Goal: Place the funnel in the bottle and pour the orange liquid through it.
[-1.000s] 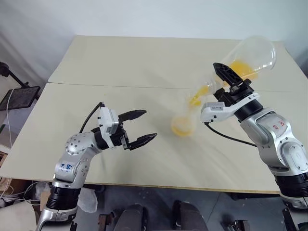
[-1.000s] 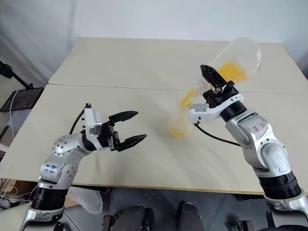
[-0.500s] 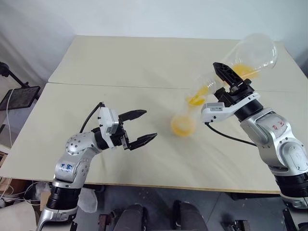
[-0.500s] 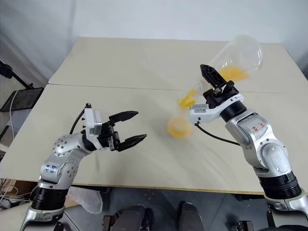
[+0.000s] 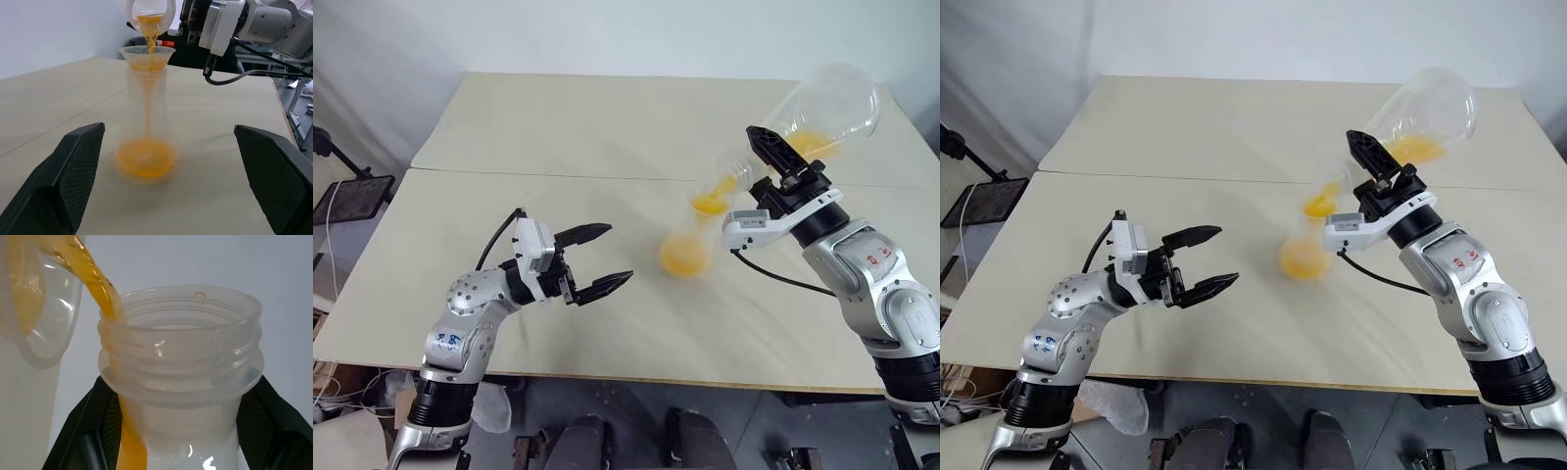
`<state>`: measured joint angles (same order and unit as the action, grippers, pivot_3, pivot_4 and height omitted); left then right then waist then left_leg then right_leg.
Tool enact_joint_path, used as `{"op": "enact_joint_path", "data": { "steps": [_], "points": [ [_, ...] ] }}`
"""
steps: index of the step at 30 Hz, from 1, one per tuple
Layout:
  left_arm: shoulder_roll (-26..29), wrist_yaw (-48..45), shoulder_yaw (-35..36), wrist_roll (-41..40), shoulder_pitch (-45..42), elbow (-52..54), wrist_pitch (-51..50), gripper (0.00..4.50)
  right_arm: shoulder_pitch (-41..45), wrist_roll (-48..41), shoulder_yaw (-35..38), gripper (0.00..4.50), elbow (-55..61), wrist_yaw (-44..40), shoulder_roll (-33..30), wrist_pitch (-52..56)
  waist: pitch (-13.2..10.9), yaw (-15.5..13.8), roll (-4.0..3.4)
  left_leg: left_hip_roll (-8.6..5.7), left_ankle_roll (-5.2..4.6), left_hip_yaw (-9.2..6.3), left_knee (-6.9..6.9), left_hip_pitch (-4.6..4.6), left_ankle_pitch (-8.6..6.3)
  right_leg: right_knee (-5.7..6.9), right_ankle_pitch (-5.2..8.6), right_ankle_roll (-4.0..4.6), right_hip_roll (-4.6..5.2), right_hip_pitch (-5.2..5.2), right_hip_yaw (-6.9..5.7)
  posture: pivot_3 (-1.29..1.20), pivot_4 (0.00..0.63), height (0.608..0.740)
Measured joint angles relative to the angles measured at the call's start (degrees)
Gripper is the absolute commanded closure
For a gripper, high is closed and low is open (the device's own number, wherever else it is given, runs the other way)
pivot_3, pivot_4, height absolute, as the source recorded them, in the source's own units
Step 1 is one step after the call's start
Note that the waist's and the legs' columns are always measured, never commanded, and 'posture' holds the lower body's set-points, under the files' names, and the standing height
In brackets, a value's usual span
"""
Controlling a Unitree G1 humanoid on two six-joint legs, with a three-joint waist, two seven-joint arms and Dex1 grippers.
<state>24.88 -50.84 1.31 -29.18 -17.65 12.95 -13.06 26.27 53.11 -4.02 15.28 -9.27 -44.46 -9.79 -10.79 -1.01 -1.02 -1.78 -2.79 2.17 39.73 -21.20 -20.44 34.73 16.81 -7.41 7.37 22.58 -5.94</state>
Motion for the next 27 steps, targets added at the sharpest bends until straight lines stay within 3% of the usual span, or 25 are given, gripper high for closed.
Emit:
{"op": "enact_joint_path", "data": {
  "steps": [27],
  "points": [
    [-0.39, 0.30, -0.01, 0.01, 0.00, 0.00, 0.00, 0.00, -0.17, 1.79, 0.04, 1.88, 0.00, 0.55, -0.39, -0.03, 0.00, 0.01, 0.00, 0.00, 0.00, 0.00, 0.00, 0.00, 0.00, 0.00, 0.00, 0.00, 0.00, 0.00, 0.00, 0.00, 0.150, 0.740]
  ]
}}
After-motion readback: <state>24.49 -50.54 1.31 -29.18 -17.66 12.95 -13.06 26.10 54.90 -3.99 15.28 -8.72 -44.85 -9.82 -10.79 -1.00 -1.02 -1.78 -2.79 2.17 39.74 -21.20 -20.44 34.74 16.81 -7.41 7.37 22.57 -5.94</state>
